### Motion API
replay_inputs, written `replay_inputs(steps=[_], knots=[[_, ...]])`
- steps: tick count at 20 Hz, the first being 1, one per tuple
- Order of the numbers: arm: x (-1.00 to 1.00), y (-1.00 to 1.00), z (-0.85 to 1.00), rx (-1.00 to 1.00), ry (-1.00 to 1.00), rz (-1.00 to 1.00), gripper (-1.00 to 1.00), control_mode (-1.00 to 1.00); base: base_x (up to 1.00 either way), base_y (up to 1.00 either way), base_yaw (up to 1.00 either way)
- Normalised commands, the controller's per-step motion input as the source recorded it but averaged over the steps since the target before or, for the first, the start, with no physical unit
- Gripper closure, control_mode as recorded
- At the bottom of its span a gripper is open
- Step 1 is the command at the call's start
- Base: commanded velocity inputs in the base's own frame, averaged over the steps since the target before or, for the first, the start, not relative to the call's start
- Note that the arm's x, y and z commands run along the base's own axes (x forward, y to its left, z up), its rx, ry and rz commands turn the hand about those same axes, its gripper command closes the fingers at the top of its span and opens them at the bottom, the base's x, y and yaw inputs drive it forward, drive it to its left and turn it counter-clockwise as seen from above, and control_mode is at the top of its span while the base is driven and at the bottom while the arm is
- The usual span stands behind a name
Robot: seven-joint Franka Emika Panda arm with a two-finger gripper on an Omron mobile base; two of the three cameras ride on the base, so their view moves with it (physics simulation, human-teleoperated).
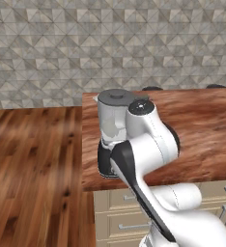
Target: Grab the garlic and lemon from the fridge, place them in the blender, close the lid, and turn on the blender to create a marinade.
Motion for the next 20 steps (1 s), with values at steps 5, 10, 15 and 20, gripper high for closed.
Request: replay_inputs(steps=[5,10,15,20], knots=[[0.33,0.0,-0.05,0.0,0.0,0.01,1.0,-1.0,0.0,0.0,0.0],[0.25,0.0,-0.16,0.0,0.0,0.01,1.0,-1.0,0.0,0.0,0.0],[0.11,0.0,-0.29,0.0,0.0,0.01,1.0,-1.0,0.0,0.0,0.0],[0.06,0.0,-0.31,0.0,0.0,0.0,1.0,-1.0,0.0,0.0,0.0]])
